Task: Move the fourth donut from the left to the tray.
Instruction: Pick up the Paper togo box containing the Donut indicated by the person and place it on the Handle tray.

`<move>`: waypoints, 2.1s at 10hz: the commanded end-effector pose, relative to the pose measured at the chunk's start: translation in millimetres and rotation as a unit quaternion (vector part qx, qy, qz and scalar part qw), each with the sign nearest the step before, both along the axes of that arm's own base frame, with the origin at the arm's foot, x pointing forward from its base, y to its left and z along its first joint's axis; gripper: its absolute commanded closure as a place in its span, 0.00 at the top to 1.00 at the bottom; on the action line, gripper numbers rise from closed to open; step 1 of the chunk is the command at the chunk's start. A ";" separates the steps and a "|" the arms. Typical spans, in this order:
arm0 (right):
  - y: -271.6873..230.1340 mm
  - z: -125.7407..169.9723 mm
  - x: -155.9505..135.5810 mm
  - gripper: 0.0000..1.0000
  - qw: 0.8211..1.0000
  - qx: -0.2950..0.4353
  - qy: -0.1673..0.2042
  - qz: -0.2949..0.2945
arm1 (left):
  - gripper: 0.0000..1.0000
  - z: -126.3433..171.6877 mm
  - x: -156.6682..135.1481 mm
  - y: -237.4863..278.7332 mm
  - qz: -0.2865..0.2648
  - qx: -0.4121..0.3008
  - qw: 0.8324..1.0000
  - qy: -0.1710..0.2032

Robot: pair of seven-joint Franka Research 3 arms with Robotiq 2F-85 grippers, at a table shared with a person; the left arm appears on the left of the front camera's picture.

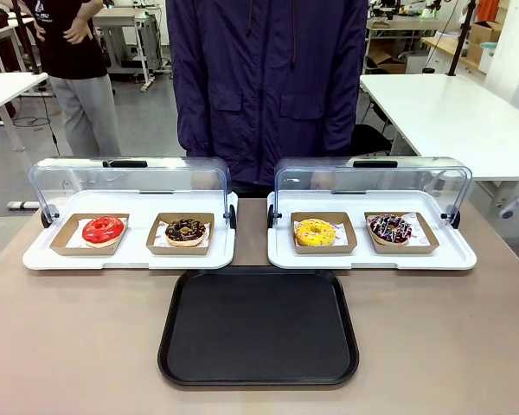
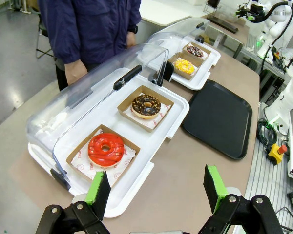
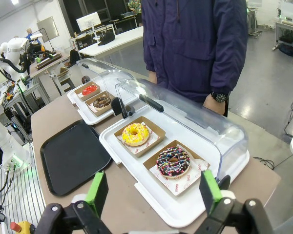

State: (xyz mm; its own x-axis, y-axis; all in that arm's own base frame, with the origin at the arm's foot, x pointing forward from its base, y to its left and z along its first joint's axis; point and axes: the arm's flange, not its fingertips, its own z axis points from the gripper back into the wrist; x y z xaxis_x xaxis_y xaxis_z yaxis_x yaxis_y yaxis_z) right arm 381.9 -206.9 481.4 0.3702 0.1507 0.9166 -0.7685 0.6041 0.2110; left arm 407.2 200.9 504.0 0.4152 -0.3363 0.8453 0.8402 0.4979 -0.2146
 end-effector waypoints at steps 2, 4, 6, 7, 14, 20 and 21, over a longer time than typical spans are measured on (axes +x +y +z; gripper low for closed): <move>-0.5 0.5 4.1 1.00 1.000 0.005 -0.019 0.000 | 1.00 1.5 0.1 1.3 -0.008 -0.002 1.000 -0.007; -0.5 0.5 4.1 1.00 1.000 0.005 -0.019 0.000 | 1.00 1.5 0.1 1.3 -0.008 -0.002 1.000 -0.007; -0.5 0.5 4.1 1.00 1.000 0.005 -0.019 0.000 | 1.00 1.5 0.1 1.3 -0.008 -0.002 1.000 -0.007; -0.5 0.5 4.1 1.00 1.000 0.005 -0.019 0.000 | 1.00 1.5 0.1 1.3 -0.008 -0.002 1.000 -0.007; -0.5 0.5 4.1 1.00 1.000 0.005 -0.019 0.000 | 1.00 1.5 0.1 1.3 -0.008 -0.002 1.000 -0.007; -0.5 0.5 4.1 1.00 1.000 0.005 -0.019 0.000 | 1.00 1.5 0.1 1.3 -0.008 -0.002 1.000 -0.007; -0.5 0.5 4.1 1.00 1.000 0.005 -0.019 0.000 | 1.00 1.5 0.1 1.3 -0.008 -0.002 1.000 -0.007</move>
